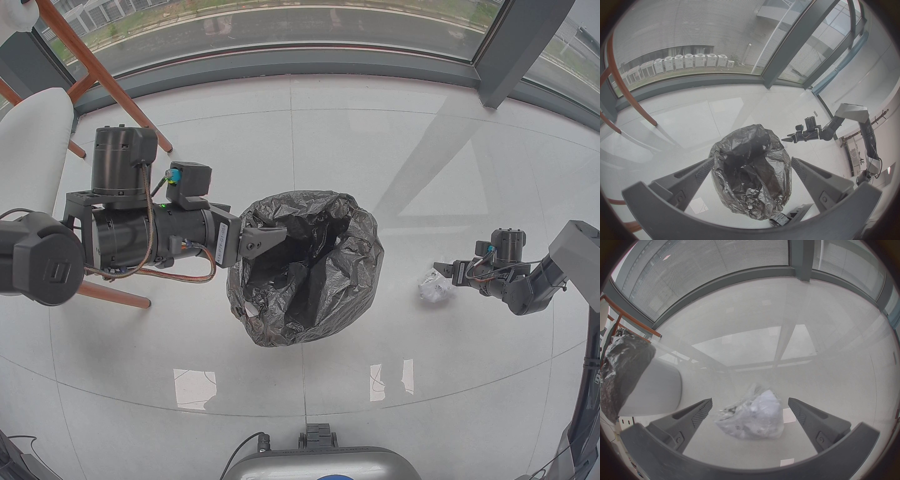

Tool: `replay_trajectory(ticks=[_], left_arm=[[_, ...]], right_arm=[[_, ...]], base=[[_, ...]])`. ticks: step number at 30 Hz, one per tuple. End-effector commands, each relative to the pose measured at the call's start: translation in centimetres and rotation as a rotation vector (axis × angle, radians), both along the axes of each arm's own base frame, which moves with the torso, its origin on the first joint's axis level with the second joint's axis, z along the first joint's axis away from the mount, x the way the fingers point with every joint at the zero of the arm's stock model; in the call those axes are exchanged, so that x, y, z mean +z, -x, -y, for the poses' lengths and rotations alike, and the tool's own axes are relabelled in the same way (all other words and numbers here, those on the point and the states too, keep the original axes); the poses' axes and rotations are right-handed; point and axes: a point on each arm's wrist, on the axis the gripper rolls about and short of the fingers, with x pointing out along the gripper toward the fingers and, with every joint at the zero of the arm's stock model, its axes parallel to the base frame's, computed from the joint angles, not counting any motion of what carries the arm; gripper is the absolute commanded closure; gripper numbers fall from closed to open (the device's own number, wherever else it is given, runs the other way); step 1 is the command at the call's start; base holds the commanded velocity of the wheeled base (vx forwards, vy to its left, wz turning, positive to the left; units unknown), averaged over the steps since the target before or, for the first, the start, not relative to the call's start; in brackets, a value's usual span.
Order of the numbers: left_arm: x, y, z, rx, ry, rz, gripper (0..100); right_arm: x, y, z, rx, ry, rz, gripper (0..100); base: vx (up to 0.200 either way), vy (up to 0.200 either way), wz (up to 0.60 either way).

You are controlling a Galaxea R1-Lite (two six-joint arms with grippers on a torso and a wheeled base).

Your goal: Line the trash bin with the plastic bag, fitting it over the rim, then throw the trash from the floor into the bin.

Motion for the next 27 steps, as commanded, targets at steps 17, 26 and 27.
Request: replay_trajectory(ticks=[17, 26, 27], left_arm=[[3.1, -0.6, -2.8, 0.086, 0.045, 0.094, 0], [5.4, 0.3, -6.2, 0.178, 0.071, 0.164, 0], [5.6, 0.6, -6.8, 0.193, 0.072, 0.171, 0]], right_arm=[[-6.6, -2.9, 1.1, -0.022, 0.0, -0.059, 100], [-0.3, -0.9, 2.1, -0.045, -0.012, 0.031, 100], [1.3, -0.2, 2.2, -0.043, -0.013, 0.058, 100]], base=[[0.0, 0.0, 0.0], [0.0, 0.0, 0.0], [0.0, 0.0, 0.0]])
